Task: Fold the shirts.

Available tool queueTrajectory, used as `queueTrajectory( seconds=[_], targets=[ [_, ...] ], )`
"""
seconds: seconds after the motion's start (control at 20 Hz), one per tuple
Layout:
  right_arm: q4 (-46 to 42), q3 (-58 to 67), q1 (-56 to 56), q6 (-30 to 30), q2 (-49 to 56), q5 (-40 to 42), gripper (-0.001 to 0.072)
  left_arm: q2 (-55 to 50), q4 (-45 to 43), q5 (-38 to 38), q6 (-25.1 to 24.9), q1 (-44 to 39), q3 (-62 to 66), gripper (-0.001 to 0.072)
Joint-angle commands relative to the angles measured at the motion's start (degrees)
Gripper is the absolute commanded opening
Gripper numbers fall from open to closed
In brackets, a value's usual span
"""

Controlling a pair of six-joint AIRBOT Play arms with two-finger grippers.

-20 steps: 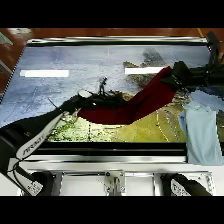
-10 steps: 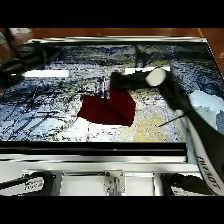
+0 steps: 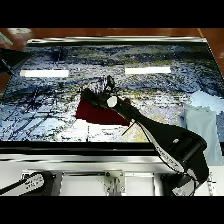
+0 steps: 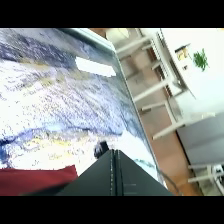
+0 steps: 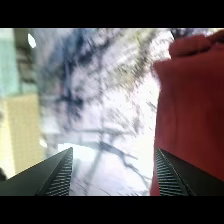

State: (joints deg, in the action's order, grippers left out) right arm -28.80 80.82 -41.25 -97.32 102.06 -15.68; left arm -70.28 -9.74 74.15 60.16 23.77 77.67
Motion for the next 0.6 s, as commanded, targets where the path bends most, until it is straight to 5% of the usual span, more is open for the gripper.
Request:
queueTrajectory(
  seconds=[0.0,0.3,0.35,0.55],
  targets=[
    [-4.33,0.0,3.67,2.56,-3.65,-9.38,0.0622,0.5,0.09,2.4,-1.05,0.5,0.04,0.0038],
    [-51.95,-0.13,22.4,-10.05,-14.93,-55.6,0.0625,0.5,-5.03,2.4,-2.71,0.52,0.04,0.0038],
    [-50.69,-1.44,24.76,-10.08,-14.45,-56.39,0.0676,0.5,-7.69,2.34,-2.73,0.55,0.04,0.0038],
    [-40.59,-6.67,27.56,-7.8,-9.49,-52.76,0.0676,0.57,-20.15,0.92,-2.43,0.55,0.04,0.0038]
  ],
)
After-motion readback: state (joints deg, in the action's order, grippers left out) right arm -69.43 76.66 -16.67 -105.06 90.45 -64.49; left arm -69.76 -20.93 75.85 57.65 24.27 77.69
